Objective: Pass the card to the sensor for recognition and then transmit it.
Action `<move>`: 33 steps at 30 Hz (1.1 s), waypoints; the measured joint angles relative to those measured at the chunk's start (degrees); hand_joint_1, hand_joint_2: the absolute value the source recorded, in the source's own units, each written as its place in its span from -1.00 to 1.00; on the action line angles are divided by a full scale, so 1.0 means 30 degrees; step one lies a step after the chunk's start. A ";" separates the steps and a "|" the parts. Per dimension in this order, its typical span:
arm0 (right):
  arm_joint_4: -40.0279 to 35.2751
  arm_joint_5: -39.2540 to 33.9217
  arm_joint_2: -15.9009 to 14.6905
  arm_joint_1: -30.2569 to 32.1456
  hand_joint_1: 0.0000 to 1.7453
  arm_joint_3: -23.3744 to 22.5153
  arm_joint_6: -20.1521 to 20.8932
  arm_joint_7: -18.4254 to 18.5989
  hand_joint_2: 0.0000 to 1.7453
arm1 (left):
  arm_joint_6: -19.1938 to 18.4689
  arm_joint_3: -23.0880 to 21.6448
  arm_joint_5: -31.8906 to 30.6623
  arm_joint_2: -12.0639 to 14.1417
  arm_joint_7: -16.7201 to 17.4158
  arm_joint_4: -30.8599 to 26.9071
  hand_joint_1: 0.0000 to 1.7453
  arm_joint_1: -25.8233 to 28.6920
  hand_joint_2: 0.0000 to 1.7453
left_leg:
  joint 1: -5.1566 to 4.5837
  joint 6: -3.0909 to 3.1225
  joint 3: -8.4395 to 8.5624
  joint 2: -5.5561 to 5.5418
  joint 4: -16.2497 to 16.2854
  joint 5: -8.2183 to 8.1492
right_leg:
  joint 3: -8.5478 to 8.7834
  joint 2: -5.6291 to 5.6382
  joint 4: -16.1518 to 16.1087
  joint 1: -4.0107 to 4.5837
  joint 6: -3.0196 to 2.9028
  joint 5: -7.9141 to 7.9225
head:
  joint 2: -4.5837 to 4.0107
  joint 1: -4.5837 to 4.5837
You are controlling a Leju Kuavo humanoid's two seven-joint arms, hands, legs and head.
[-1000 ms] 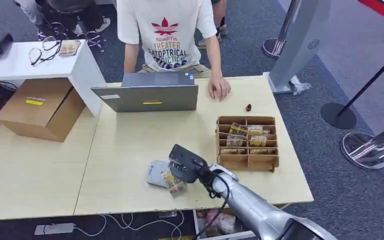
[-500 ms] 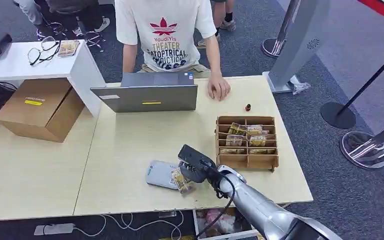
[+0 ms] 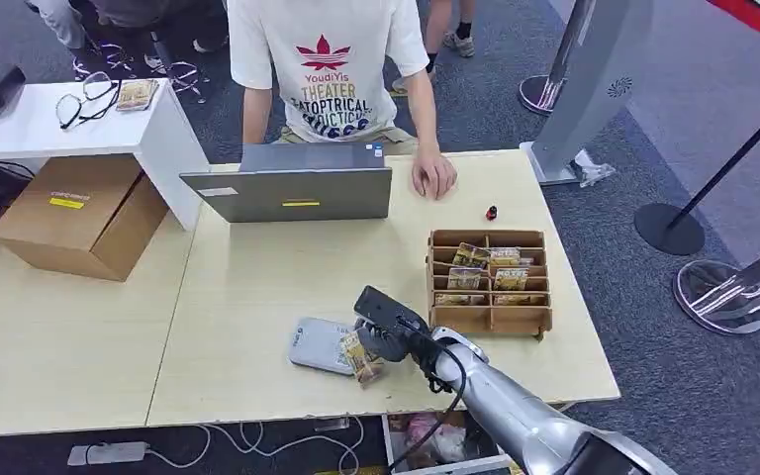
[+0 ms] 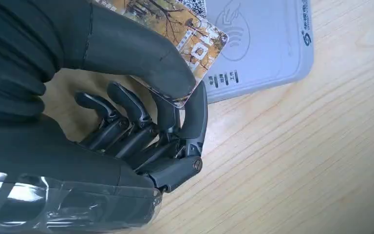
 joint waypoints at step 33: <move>-1.3396 -0.0524 -0.2288 0.3075 1.00 -0.5514 -0.0626 -0.0560 1.00 | -0.0505 -0.0132 0.0699 0.0249 0.0201 0.0000 -1.00 -0.0045 -1.00 | 0.0001 0.0000 -0.0030 -0.0009 0.0001 -0.0001 | -0.0023 -0.0004 0.0005 0.0001 0.0000 0.0000 | 0.0000 0.0000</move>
